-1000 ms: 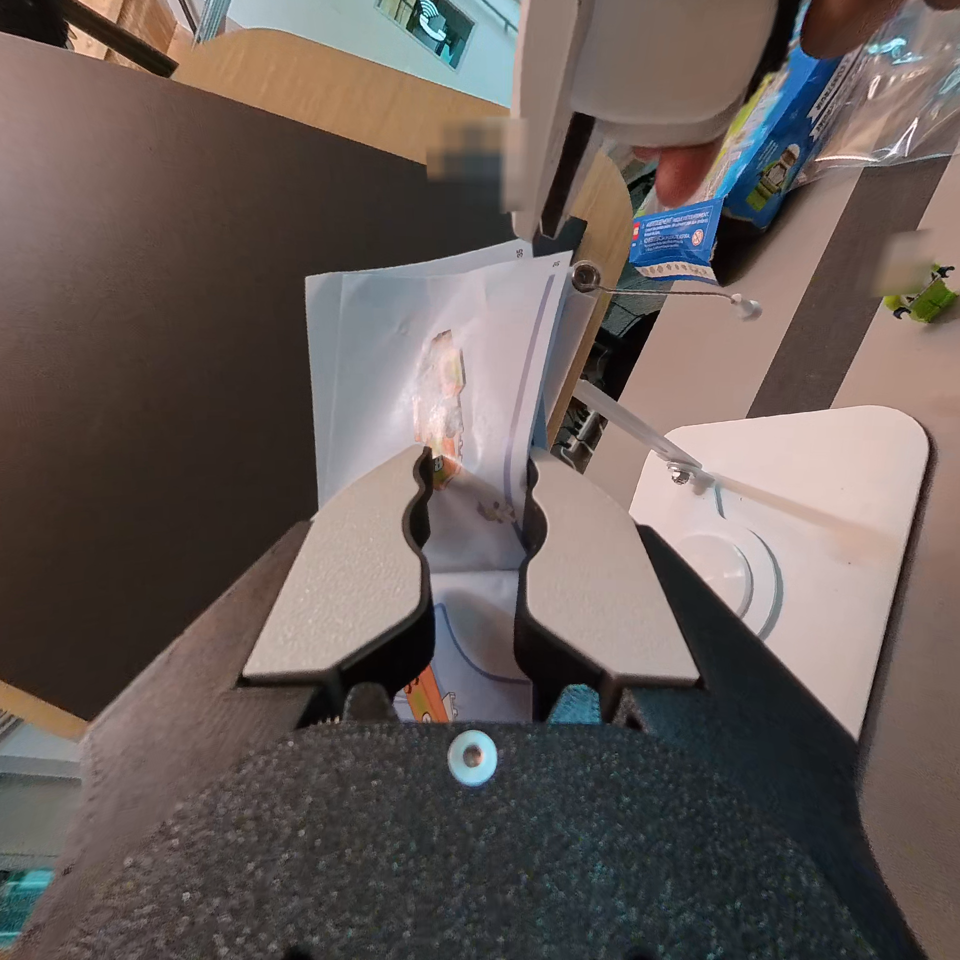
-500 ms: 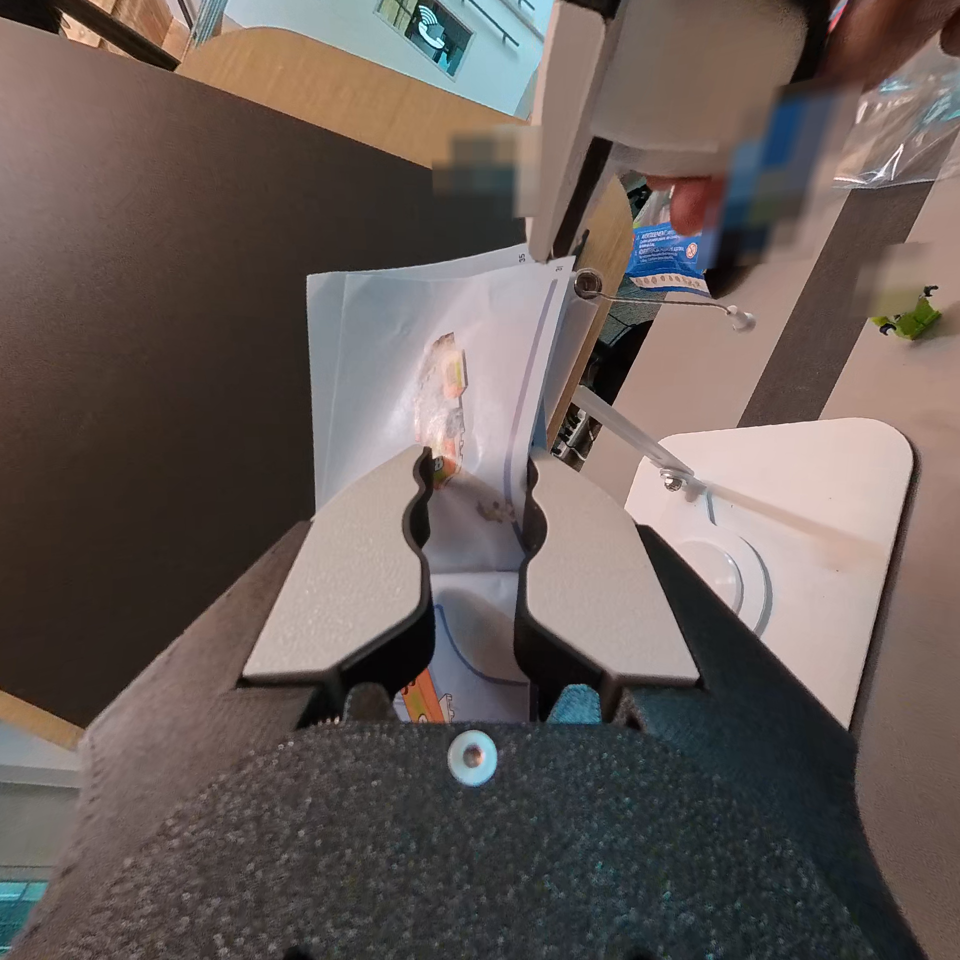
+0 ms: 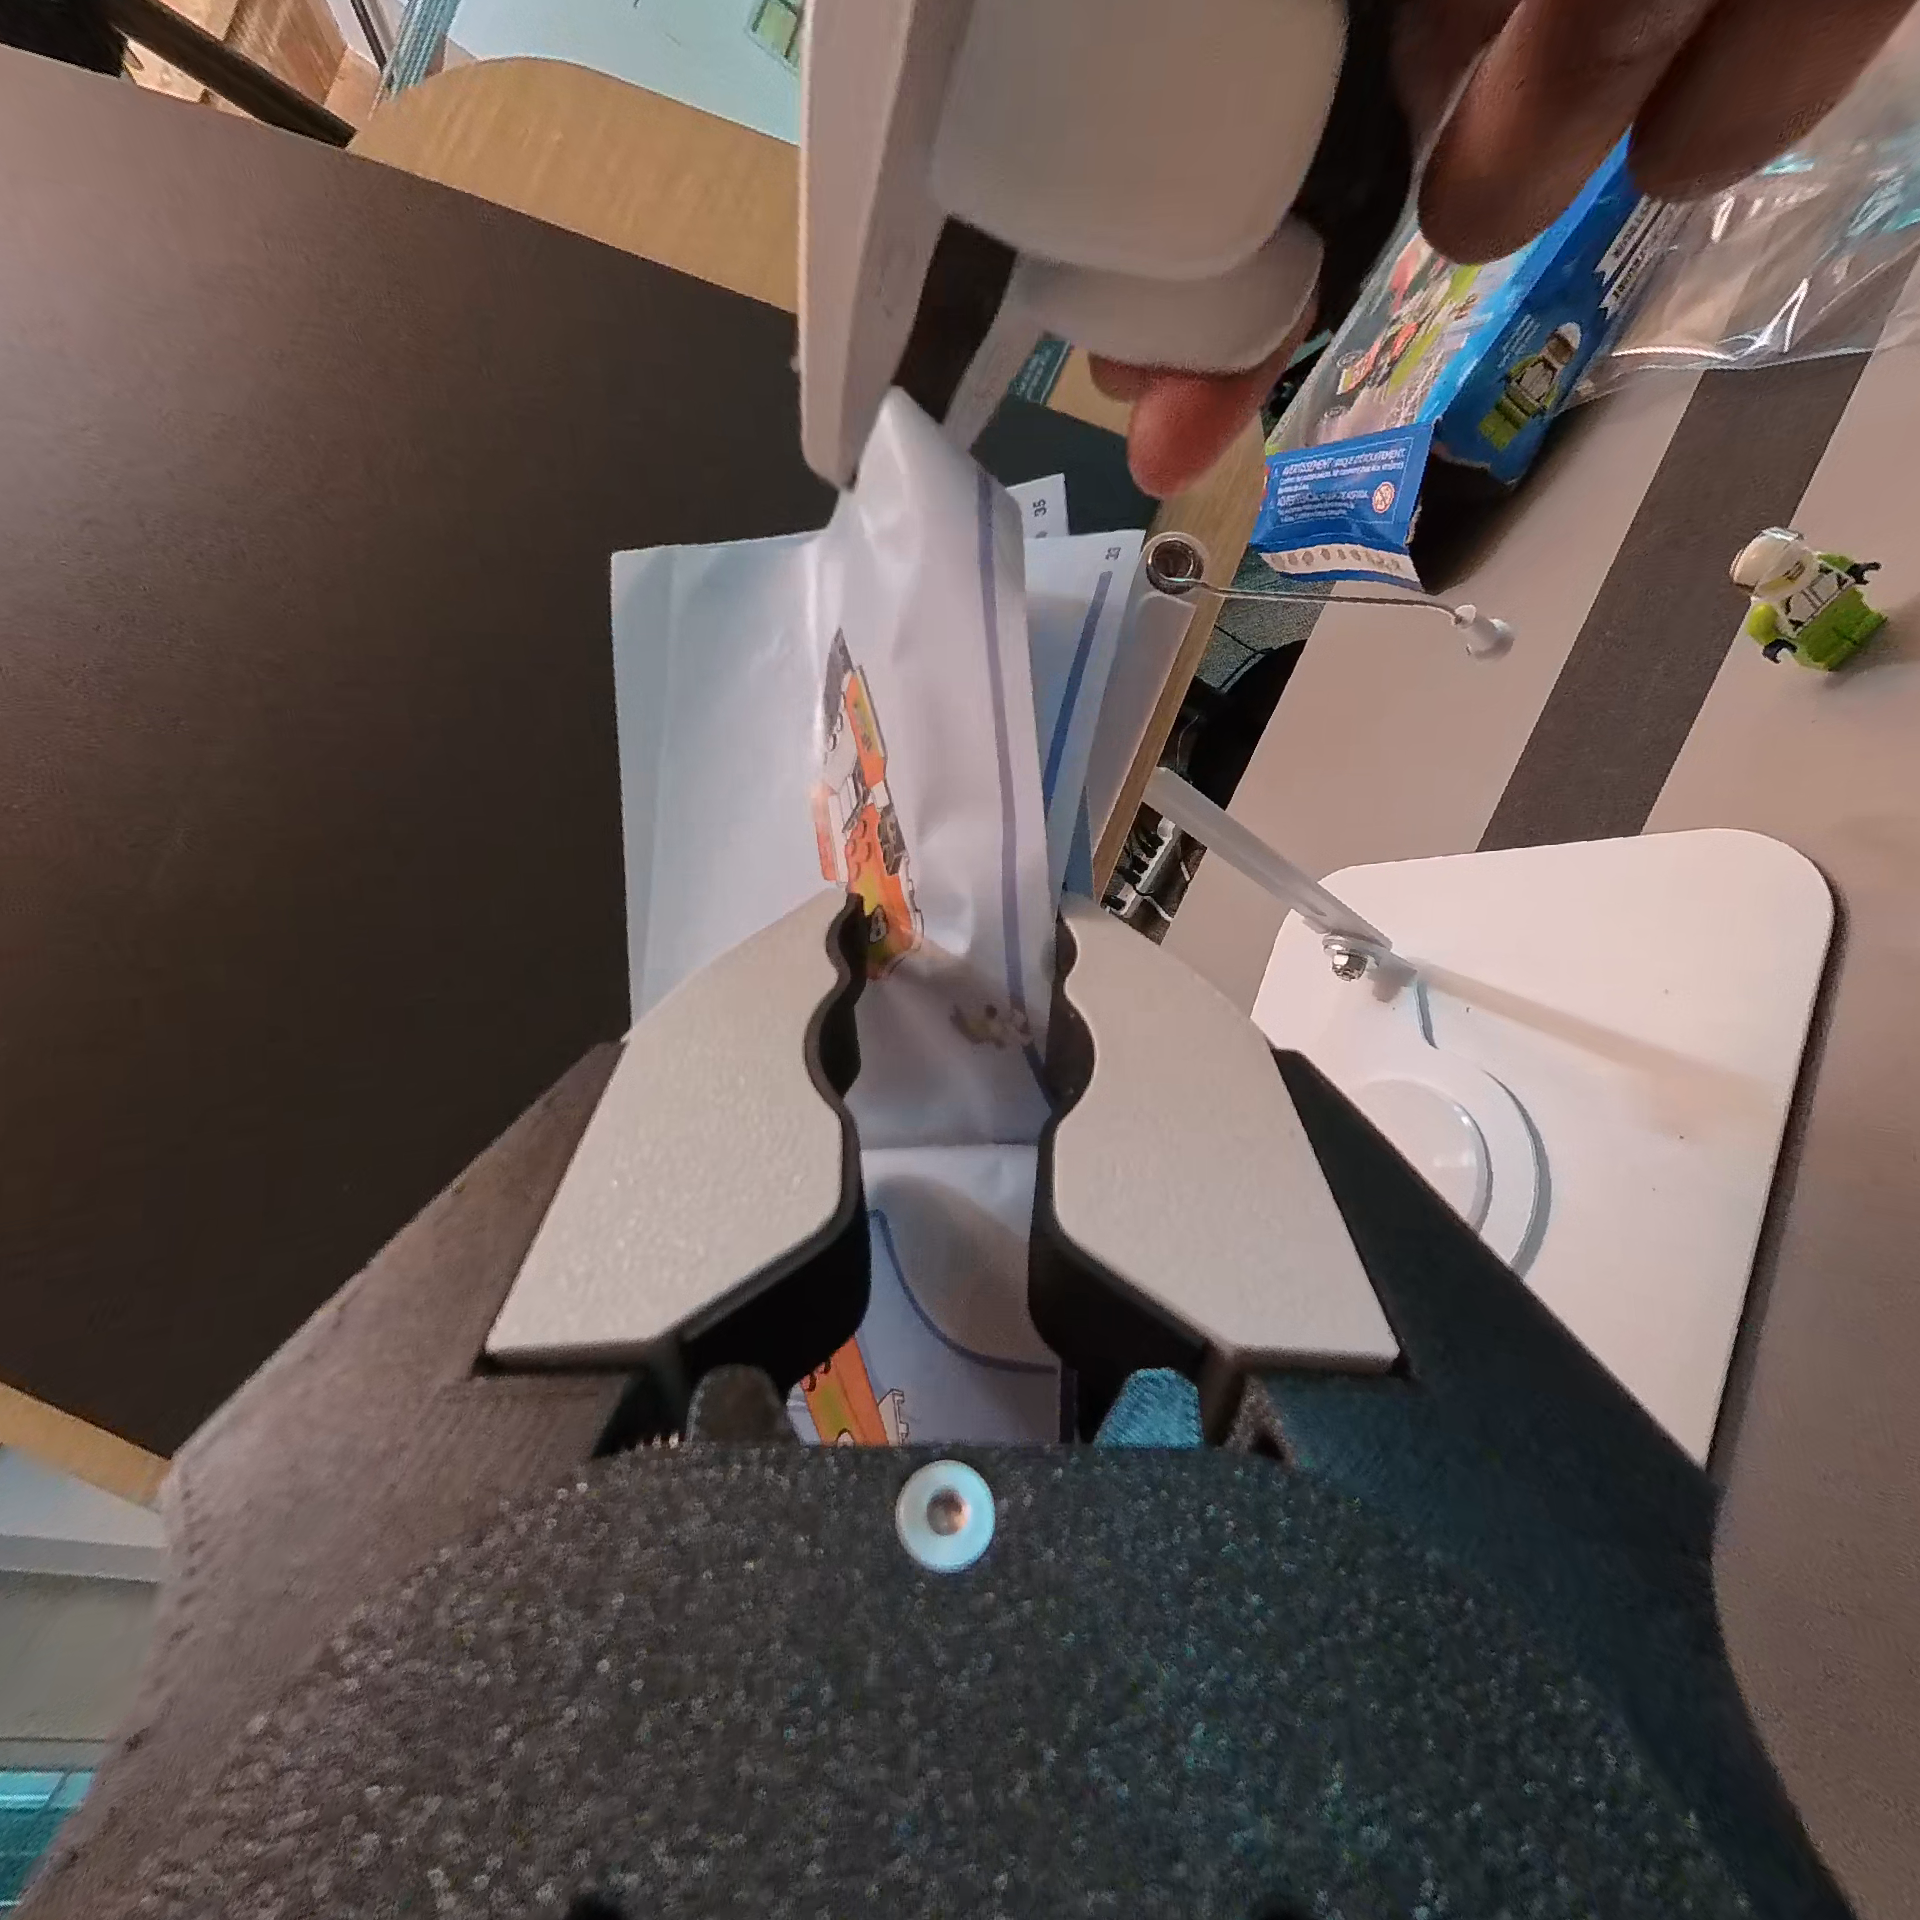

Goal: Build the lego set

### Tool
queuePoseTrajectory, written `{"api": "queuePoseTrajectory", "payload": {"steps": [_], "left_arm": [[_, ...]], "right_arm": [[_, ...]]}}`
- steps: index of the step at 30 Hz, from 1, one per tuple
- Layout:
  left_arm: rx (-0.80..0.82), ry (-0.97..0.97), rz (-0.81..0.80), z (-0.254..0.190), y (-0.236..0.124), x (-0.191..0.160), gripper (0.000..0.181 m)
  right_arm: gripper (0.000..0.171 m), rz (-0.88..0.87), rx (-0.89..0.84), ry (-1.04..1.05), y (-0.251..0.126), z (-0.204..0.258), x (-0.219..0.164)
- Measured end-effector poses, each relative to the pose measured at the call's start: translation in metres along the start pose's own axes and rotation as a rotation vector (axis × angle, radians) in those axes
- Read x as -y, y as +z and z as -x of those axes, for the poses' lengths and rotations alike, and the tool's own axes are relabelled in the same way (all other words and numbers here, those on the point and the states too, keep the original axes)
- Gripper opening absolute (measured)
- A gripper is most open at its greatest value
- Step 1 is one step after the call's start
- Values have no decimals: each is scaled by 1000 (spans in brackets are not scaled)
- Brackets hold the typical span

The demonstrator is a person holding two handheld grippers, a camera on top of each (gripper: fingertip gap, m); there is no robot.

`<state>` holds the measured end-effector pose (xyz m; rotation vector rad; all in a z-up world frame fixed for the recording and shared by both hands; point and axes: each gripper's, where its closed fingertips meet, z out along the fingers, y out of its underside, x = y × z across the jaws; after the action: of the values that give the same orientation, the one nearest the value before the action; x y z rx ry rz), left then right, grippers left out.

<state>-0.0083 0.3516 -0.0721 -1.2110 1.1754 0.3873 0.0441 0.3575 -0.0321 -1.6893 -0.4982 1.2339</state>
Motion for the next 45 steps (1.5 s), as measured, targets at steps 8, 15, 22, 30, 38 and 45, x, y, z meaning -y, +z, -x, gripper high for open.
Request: {"api": "queuePoseTrajectory", "payload": {"steps": [8, 15, 22, 30, 38, 45], "left_arm": [[-2, 5, -4, 0, 0, 0, 32], [-2, -8, -13, 4, -2, 2, 36], [-15, -43, 9, -3, -22, -5, 43], [-111, -398, 120, -14, -59, -48, 35], [-197, -1096, 67, -20, -92, -90, 58], [-478, -1686, -18, -68, -73, -95, 80]], "right_arm": [[15, 177, -30, -122, 14, -3, -5], [0, 210, -24, -173, 22, 1, 2], [0, 168, -102, -216, 24, -6, 18], [0, 158, -135, -244, 27, -9, 31], [0, 170, -160, -280, 29, -5, 36], [0, 160, -161, -262, 29, -6, 36]]}}
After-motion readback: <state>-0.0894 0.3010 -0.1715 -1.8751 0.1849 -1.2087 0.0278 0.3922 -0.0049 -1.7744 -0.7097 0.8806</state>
